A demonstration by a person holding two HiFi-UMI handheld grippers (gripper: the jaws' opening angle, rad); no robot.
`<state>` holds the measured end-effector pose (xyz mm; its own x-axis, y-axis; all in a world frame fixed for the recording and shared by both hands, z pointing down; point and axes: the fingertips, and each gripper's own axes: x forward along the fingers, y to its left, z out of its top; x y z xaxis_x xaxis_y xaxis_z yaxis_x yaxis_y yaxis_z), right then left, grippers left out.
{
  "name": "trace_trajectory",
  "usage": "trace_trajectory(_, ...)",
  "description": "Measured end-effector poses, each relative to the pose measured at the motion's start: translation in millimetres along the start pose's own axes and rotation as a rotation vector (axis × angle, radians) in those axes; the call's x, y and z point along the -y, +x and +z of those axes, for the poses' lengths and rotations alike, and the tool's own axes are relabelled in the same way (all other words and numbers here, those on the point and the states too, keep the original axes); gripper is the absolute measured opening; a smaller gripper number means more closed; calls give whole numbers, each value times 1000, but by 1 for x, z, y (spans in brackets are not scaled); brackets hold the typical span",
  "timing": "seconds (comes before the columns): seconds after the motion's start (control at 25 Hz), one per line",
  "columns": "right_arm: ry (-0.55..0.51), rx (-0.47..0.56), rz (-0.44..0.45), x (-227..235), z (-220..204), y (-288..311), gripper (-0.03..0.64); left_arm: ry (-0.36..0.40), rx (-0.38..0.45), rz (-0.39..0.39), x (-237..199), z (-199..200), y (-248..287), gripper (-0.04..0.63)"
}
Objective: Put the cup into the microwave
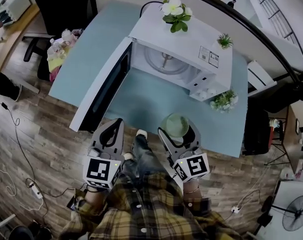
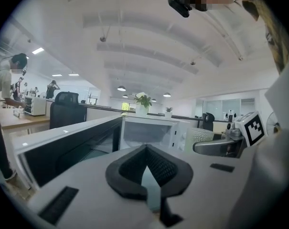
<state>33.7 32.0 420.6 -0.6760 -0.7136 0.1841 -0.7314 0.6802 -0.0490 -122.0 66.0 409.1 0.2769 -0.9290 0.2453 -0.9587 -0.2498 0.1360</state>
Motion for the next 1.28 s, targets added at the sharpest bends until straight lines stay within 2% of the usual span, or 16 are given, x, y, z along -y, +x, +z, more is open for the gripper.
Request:
trace_trajectory(0.32, -21, 17, -21, 59, 25, 45, 368, 23, 32, -42, -3, 38, 81, -11)
trace_trajectory(0.72, -24, 31, -22, 112, 35, 68, 368, 48, 40, -38, -1, 62, 138, -11)
trace_trajectory(1.28, -22, 38, 27, 125, 32, 86, 368, 71, 36, -35, 3, 67, 166, -11)
